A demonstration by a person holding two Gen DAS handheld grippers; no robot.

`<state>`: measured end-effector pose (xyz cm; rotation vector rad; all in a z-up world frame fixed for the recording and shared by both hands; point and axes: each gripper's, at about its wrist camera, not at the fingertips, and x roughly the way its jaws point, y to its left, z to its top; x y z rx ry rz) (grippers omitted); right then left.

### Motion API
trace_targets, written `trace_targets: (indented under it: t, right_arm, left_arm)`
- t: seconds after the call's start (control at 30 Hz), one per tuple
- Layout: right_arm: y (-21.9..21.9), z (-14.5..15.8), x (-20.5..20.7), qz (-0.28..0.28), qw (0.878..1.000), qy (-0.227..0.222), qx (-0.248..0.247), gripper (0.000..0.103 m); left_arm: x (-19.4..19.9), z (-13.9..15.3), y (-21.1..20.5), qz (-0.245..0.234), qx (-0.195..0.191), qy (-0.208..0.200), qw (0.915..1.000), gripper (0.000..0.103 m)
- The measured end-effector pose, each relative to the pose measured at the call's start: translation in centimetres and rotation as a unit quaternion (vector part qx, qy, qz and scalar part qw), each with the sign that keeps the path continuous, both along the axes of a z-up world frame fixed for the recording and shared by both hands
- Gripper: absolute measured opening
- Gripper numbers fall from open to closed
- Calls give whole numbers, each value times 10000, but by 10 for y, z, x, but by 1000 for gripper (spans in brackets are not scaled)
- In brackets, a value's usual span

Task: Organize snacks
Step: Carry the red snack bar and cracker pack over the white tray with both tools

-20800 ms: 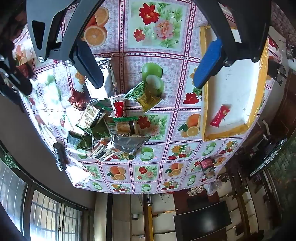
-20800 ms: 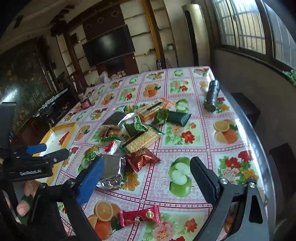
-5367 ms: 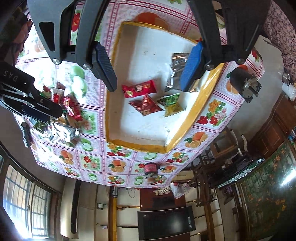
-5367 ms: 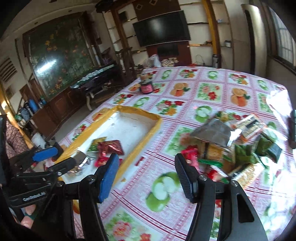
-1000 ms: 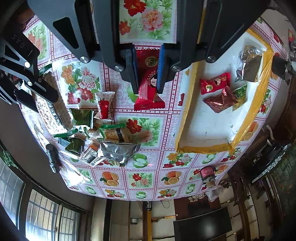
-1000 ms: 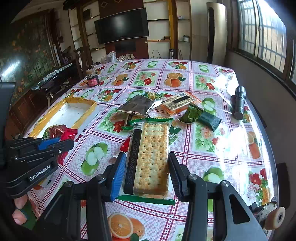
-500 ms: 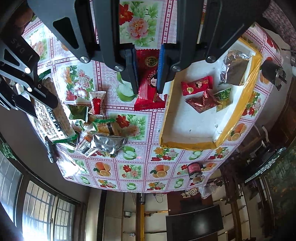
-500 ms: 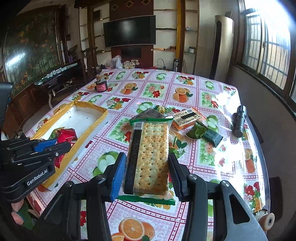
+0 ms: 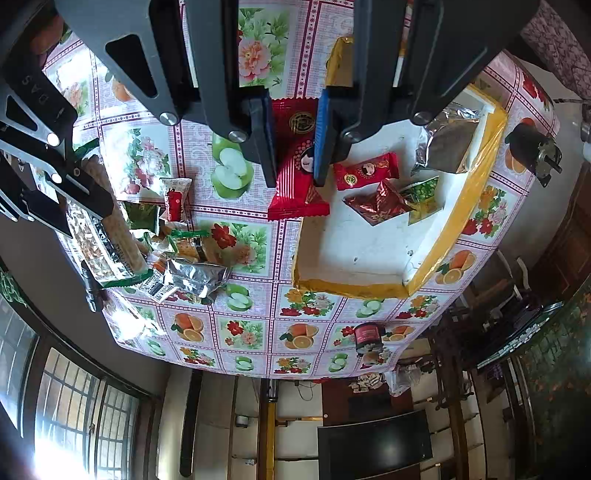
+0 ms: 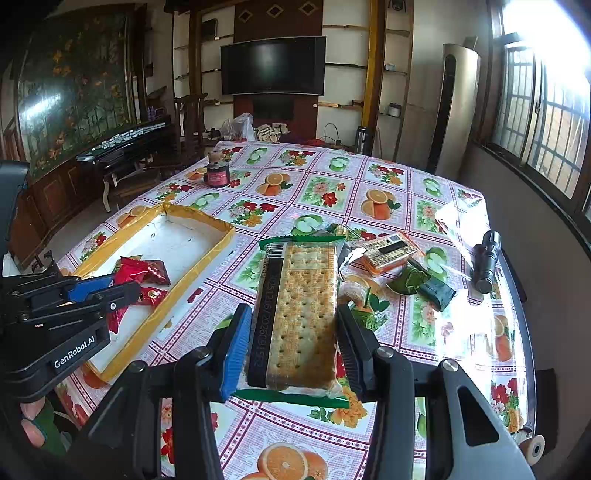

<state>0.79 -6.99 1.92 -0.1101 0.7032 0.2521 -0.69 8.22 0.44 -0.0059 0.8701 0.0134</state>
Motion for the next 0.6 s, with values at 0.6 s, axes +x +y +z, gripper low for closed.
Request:
trace_targets:
  t: [0.6]
  right_arm:
    - [40,7,6,344,9993,-86,-100,46]
  left_arm:
    - [0,-3,45,401,-36,13,9992,20]
